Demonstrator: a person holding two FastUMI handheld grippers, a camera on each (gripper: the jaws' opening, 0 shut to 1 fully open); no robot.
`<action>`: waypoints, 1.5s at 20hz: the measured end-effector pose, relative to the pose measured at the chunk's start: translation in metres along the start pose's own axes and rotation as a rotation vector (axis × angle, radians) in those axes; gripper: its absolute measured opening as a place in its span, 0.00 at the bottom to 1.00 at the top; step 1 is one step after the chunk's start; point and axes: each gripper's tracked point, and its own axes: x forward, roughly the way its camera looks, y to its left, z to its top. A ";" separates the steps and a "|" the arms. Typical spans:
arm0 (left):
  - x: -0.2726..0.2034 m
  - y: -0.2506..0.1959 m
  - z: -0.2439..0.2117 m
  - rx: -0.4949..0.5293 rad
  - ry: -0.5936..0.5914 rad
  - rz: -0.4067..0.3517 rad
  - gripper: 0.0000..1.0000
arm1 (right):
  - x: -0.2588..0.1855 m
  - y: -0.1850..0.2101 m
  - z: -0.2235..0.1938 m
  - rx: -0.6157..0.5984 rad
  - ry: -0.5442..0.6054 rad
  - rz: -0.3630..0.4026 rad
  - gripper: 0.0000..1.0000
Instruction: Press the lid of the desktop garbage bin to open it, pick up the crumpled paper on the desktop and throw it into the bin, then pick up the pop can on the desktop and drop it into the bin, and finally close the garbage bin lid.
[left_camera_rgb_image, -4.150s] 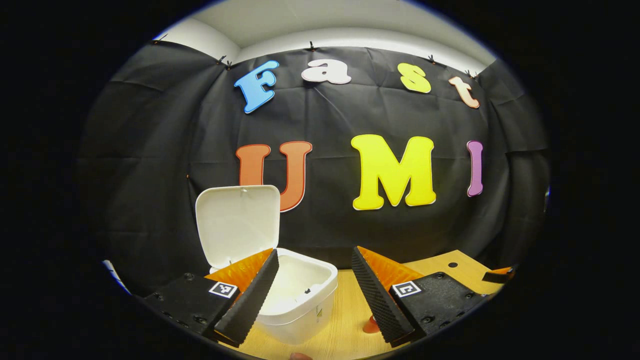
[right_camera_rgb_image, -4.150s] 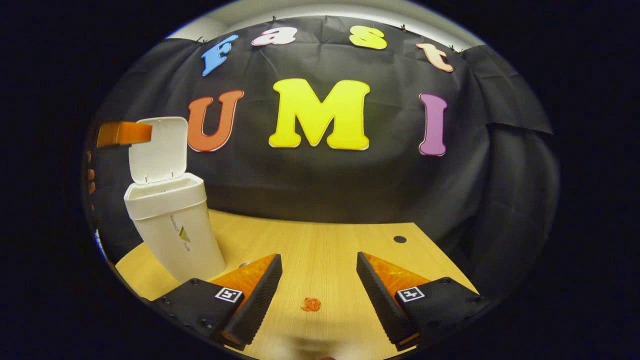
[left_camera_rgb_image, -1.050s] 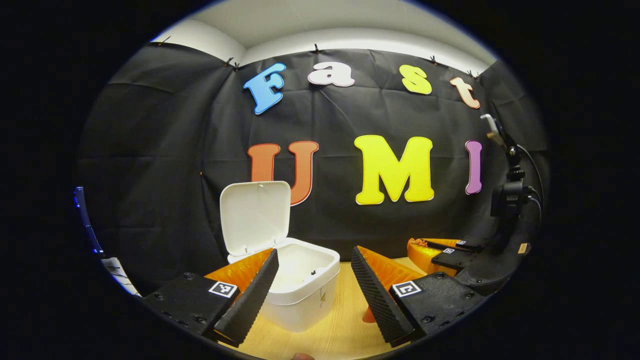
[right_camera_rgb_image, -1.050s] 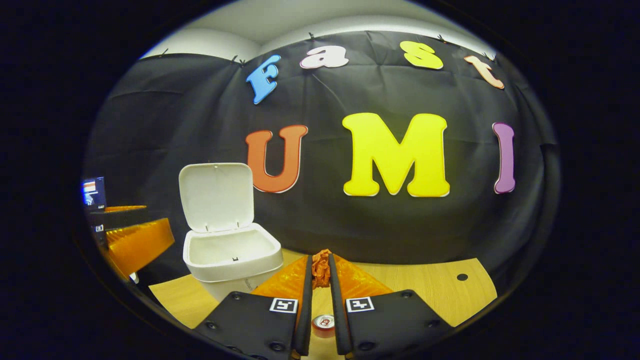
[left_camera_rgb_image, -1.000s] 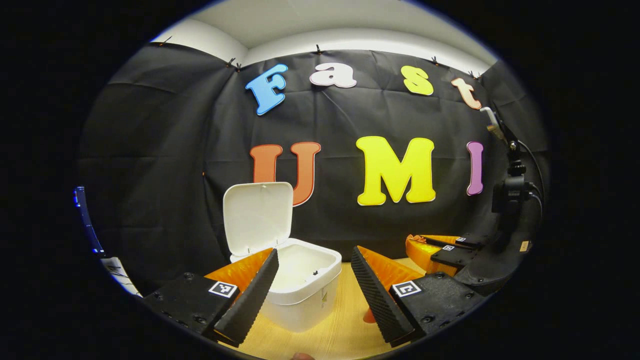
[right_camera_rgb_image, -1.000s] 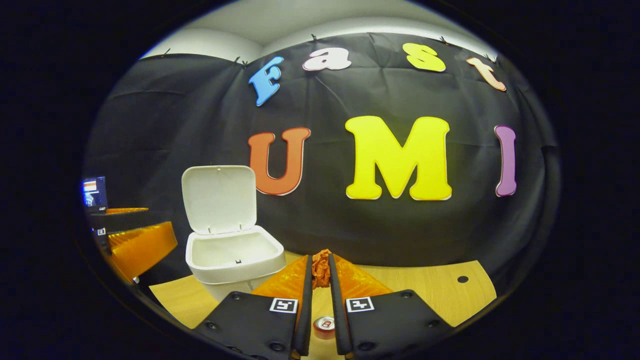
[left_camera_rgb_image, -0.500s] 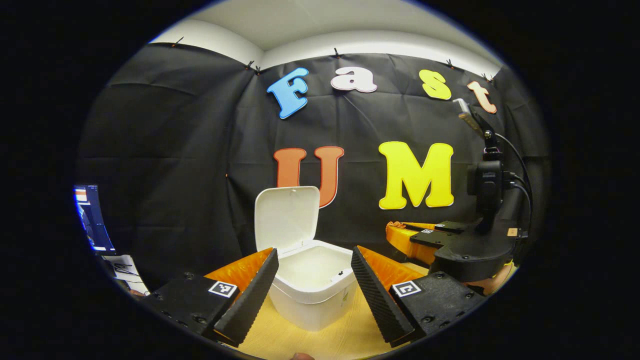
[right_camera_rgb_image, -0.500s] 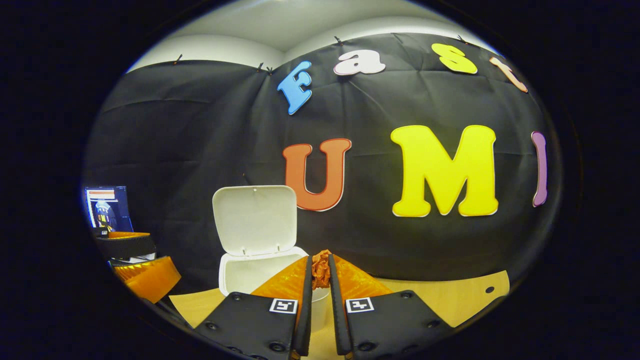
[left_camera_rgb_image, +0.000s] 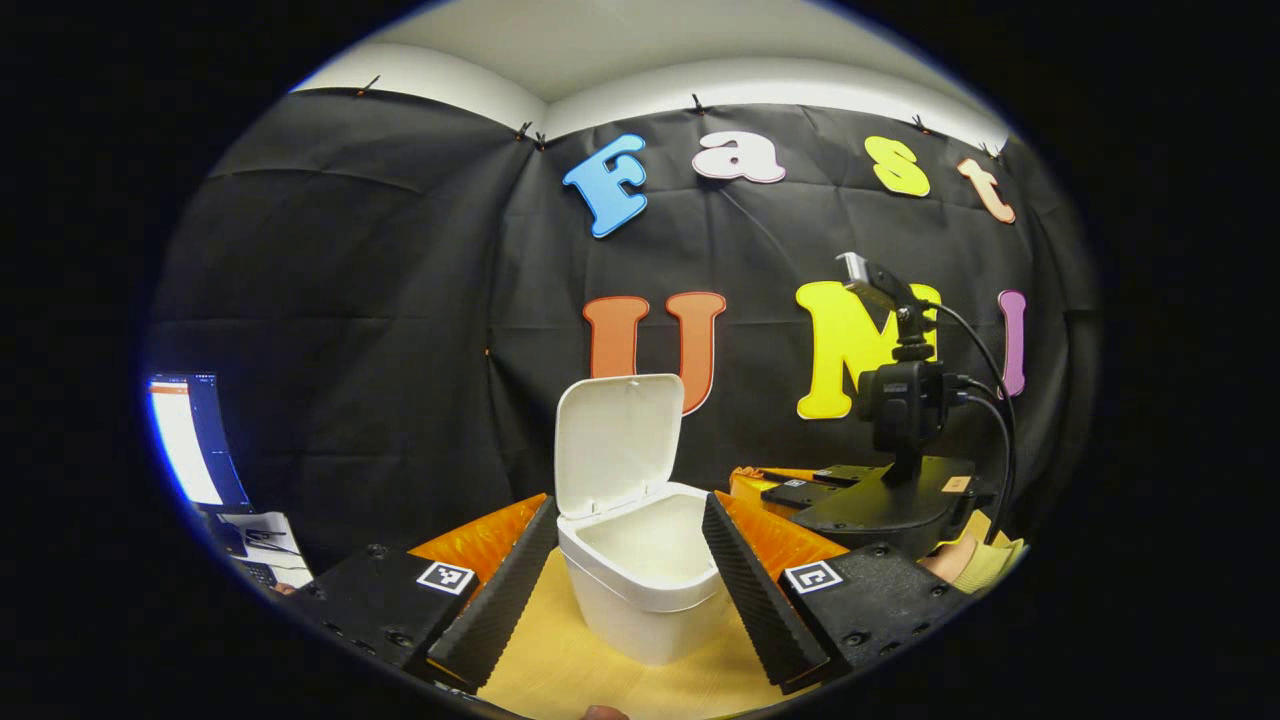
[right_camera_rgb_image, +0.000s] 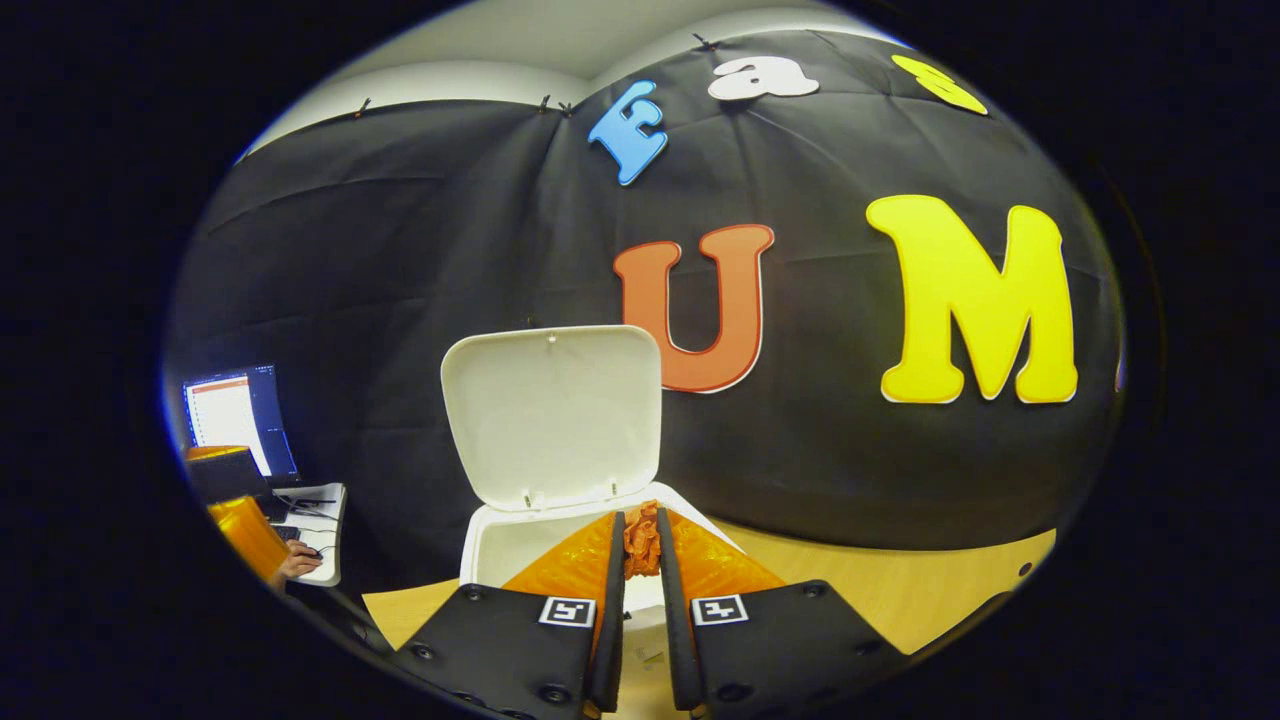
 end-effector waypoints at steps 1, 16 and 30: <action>0.001 0.001 0.001 -0.001 -0.001 0.007 0.96 | 0.007 0.004 -0.002 -0.002 0.005 0.010 0.20; 0.010 0.000 -0.008 0.003 0.022 0.016 0.96 | 0.009 -0.004 -0.016 -0.040 0.006 -0.011 0.96; 0.013 -0.080 -0.022 -0.013 0.048 -0.161 0.96 | -0.122 -0.097 0.015 -0.006 -0.097 -0.298 0.96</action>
